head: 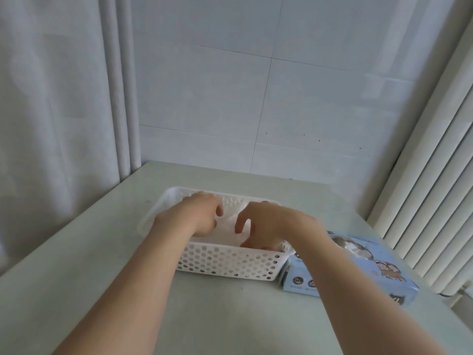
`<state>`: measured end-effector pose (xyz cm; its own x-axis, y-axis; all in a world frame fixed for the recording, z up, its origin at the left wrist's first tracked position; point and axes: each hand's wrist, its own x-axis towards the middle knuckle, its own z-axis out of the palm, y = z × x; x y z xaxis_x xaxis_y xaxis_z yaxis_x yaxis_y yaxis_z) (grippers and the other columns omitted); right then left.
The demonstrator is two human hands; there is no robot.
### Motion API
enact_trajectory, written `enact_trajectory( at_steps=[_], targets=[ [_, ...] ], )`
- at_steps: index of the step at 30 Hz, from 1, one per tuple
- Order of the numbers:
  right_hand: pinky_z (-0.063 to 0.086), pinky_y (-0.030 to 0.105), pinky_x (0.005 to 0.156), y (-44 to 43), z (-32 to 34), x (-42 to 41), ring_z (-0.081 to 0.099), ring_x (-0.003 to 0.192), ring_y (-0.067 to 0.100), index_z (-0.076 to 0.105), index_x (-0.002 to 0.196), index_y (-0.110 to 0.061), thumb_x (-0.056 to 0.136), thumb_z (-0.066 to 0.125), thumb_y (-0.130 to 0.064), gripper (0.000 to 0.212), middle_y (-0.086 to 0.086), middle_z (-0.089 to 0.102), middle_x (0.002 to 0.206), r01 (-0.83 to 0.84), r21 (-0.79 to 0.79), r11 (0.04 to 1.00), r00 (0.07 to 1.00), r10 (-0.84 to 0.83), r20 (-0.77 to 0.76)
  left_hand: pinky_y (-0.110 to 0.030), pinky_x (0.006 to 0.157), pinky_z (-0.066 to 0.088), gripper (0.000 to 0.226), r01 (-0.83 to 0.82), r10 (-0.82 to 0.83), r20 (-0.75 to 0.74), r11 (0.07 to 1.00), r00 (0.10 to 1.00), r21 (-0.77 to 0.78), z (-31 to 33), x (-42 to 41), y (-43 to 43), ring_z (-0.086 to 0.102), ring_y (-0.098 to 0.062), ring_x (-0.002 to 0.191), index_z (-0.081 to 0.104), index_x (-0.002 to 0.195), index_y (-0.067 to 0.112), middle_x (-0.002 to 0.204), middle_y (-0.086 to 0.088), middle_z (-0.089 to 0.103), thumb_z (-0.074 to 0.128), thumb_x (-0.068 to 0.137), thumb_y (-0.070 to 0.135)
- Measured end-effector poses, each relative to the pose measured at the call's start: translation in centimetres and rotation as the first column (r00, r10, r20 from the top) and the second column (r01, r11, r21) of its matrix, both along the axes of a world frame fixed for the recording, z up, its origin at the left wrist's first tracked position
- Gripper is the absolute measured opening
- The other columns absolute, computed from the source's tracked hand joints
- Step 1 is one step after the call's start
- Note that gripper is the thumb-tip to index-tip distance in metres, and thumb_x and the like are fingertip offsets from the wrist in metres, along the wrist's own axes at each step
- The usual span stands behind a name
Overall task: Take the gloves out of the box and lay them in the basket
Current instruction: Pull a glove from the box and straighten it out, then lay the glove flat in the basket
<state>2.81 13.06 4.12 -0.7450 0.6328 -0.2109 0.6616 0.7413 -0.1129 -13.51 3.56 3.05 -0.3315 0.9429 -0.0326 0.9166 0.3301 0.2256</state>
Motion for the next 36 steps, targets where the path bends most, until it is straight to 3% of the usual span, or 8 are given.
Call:
enact_trajectory(
  at_steps=[3,5,9,14,19,23,29,36],
  targets=[
    [0.063,0.038,0.084,-0.2,-0.9,0.6,0.070,0.094,0.019,0.071,0.118,-0.039,0.086,0.084,-0.035,0.035,-0.003,0.066,0.103,-0.032,0.001,0.999,0.996,0.032,-0.089,-0.036,0.105,0.046,0.055,0.006,-0.003,0.014,0.984,1.000,-0.179,-0.2,0.5,-0.1,0.056,-0.025,0.131,0.046,0.154,0.038,0.160,-0.002,0.045,0.052,0.104,0.016],
    [0.061,0.031,0.078,-0.7,-0.4,1.6,0.072,0.080,0.012,0.074,0.114,-0.033,0.083,0.089,-0.037,0.034,-0.007,0.075,0.088,-0.024,-0.036,0.999,0.956,0.012,-0.292,-0.041,0.104,0.050,0.057,-0.019,0.010,-0.047,0.982,0.999,-0.189,-0.3,1.0,-0.1,0.060,-0.026,0.124,0.047,0.153,0.035,0.155,-0.004,0.049,0.046,0.102,0.008],
    [0.062,0.034,0.079,-0.9,0.1,4.1,0.071,0.073,0.005,0.076,0.109,-0.032,0.093,0.078,-0.037,0.017,-0.012,0.076,0.075,0.084,0.088,0.993,0.774,-0.009,-0.633,-0.043,0.093,0.055,0.041,-0.008,0.014,-0.185,1.000,0.983,0.029,0.9,3.5,0.0,0.063,-0.029,0.108,0.060,0.131,0.018,0.130,-0.009,0.058,0.046,0.097,0.000],
    [0.059,0.036,0.067,0.5,-0.9,8.8,0.061,0.055,0.006,0.074,0.104,-0.024,0.103,0.062,-0.023,0.013,-0.010,0.068,0.061,0.328,0.193,0.925,0.621,-0.056,-0.782,-0.038,0.079,0.049,0.037,0.217,-0.178,-0.140,0.914,0.974,0.342,1.5,8.7,0.6,0.061,-0.023,0.101,0.060,0.124,0.023,0.120,-0.002,0.064,0.043,0.100,0.001],
    [0.058,0.027,0.071,1.5,-2.3,13.8,0.066,0.073,0.003,0.076,0.097,-0.022,0.099,0.065,-0.022,0.012,-0.012,0.073,0.077,0.453,0.133,0.882,0.562,-0.166,-0.810,-0.043,0.102,0.049,0.030,0.441,-0.404,-0.178,0.802,0.897,0.402,-0.2,12.9,1.3,0.062,-0.021,0.114,0.066,0.125,0.019,0.124,0.000,0.067,0.041,0.109,0.017],
    [0.062,0.033,0.072,2.0,-3.2,16.9,0.068,0.073,0.003,0.073,0.078,-0.030,0.088,0.075,-0.038,0.013,-0.018,0.070,0.071,0.474,0.203,0.857,0.677,-0.207,-0.707,-0.043,0.100,0.043,0.039,0.523,-0.412,-0.362,0.795,0.836,0.305,-2.3,15.0,1.6,0.059,-0.019,0.099,0.060,0.101,0.022,0.102,0.003,0.065,0.031,0.109,0.047],
    [0.052,0.016,0.060,2.0,-4.0,17.9,0.064,0.065,0.000,0.077,0.079,-0.031,0.083,0.076,-0.068,0.038,-0.014,0.070,0.067,0.405,0.178,0.897,0.724,-0.195,-0.662,-0.042,0.109,0.038,0.071,0.519,-0.405,-0.428,0.833,0.808,0.192,-3.3,15.0,2.2,0.054,-0.016,0.120,0.062,0.124,0.025,0.120,0.007,0.065,0.023,0.096,0.078],
    [0.041,0.017,0.061,2.6,-4.4,17.9,0.058,0.062,0.005,0.077,0.087,-0.034,0.097,0.072,-0.036,0.011,-0.010,0.068,0.066,0.288,0.143,0.947,0.766,-0.138,-0.627,-0.040,0.110,0.036,0.058,0.525,-0.420,-0.397,0.825,0.816,0.208,-3.3,15.0,2.0,0.049,-0.014,0.127,0.055,0.124,0.035,0.126,0.011,0.061,0.035,0.094,0.080]
  ],
)
